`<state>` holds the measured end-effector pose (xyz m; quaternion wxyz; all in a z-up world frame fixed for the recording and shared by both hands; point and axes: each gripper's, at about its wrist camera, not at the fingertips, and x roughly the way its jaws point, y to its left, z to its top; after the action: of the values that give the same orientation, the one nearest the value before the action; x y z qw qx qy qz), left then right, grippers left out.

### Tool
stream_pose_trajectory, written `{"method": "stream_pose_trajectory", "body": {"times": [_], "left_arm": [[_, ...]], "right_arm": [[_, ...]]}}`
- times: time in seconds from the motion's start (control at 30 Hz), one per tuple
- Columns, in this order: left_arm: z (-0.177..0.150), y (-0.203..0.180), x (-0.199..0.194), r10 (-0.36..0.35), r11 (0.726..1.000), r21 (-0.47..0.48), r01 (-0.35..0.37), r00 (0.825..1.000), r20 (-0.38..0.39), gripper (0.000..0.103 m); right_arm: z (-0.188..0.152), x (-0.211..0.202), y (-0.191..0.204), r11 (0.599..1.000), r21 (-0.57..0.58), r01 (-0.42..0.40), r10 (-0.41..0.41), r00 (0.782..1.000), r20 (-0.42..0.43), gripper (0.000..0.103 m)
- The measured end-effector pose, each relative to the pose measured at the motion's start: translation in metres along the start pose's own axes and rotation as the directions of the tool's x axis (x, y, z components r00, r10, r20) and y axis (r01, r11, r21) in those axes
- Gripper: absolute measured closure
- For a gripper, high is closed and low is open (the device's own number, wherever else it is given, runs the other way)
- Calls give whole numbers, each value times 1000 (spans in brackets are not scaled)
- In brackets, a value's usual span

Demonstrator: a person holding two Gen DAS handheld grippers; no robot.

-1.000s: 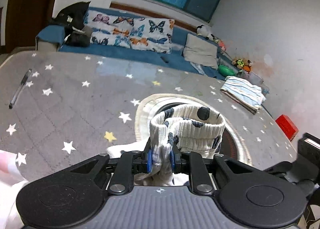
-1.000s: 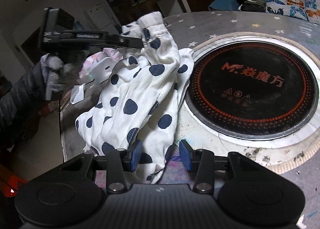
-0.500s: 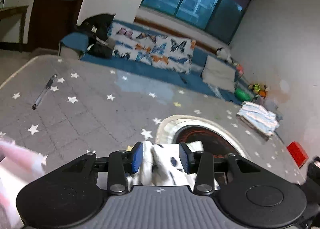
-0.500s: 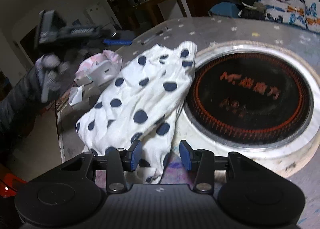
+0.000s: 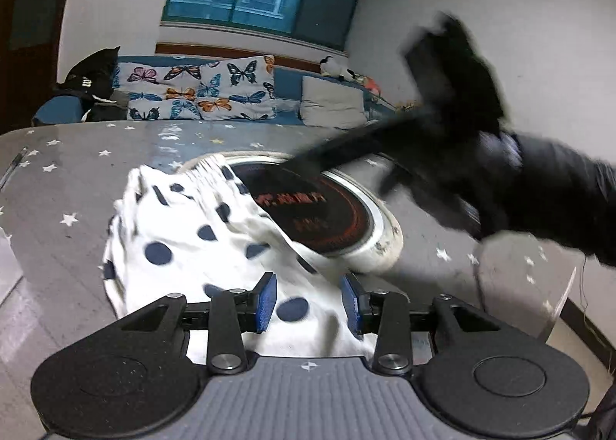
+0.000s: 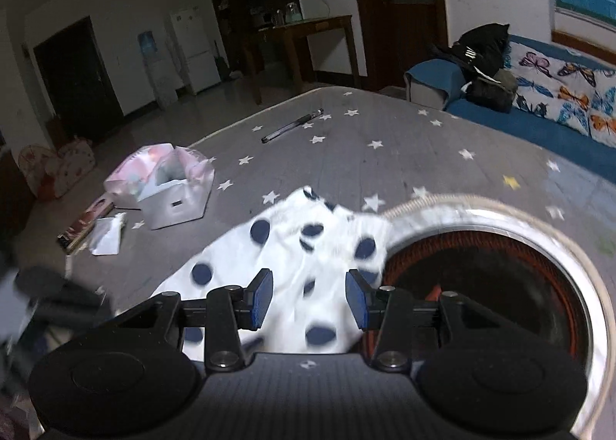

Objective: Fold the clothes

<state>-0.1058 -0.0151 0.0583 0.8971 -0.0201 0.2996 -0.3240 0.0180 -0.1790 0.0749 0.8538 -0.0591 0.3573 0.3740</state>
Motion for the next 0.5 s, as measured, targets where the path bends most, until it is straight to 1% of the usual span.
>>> {"method": "stream_pose_trajectory", "body": {"times": [0.07, 0.13, 0.27, 0.37, 0.43, 0.5], "left_arm": [[-5, -2, 3, -12, 1000, 8, 12, 1000, -9, 64], [-10, -2, 5, -20, 1000, 6, 20, 1000, -19, 64], [-21, -1, 7, -31, 1000, -3, 30, 999, -43, 64], [-27, 0, 6, -38, 999, -15, 37, 998, -53, 64], [-30, 1, 6, -37, 999, -18, 36, 998, -58, 64], [-30, 1, 1, -27, 999, -20, 26, 999, -41, 64]], "right_arm": [[9, 16, 3, 999, -36, 21, -21, 1000, -12, 61], [15, 33, 5, 997, -69, 31, -35, 998, -44, 61], [20, 66, 4, 991, -106, 86, -96, 990, -100, 62], [24, 80, 1, 990, -102, 101, -112, 989, -98, 61], [28, 78, 1, 990, -95, 102, -110, 990, -84, 62], [32, 73, 3, 990, -98, 101, -108, 992, -65, 62]]}}
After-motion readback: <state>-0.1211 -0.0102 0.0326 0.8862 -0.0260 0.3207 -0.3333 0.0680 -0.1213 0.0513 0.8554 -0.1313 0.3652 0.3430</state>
